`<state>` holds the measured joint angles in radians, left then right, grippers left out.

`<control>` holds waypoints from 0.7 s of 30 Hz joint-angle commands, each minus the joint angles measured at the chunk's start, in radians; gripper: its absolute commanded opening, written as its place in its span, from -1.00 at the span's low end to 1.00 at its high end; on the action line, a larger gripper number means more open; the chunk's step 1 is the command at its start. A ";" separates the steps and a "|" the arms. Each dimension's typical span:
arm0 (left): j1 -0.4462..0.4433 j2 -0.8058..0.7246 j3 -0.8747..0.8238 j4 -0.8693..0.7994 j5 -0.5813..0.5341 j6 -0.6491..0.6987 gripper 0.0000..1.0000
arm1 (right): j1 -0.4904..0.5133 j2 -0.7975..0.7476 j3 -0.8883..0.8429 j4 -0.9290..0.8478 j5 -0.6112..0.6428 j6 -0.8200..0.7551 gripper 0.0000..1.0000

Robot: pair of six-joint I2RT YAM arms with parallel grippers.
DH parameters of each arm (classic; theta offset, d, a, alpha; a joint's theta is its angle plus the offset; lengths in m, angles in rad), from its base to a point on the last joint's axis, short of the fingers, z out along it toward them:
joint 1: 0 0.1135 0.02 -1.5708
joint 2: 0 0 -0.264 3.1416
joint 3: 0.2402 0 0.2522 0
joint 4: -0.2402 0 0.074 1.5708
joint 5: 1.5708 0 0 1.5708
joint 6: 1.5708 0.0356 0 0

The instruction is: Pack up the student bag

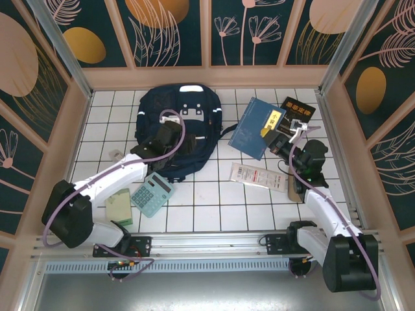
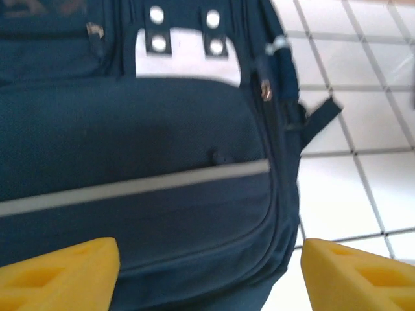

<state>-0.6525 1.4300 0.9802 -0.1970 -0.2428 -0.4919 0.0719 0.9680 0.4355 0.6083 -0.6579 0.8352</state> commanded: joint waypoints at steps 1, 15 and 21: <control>-0.026 0.054 0.042 -0.124 0.020 0.091 0.41 | 0.005 0.014 0.004 0.061 -0.002 -0.033 -1.00; -0.112 0.377 0.297 -0.292 -0.069 0.277 0.20 | -0.019 -0.012 -0.013 0.016 -0.004 -0.054 -1.00; -0.114 0.472 0.338 -0.331 -0.119 0.329 0.25 | -0.023 -0.012 -0.023 0.026 -0.011 -0.039 -1.00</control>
<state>-0.7650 1.8641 1.2812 -0.4656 -0.3027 -0.2169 0.0563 0.9794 0.4137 0.5770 -0.6552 0.7910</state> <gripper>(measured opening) 0.620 0.120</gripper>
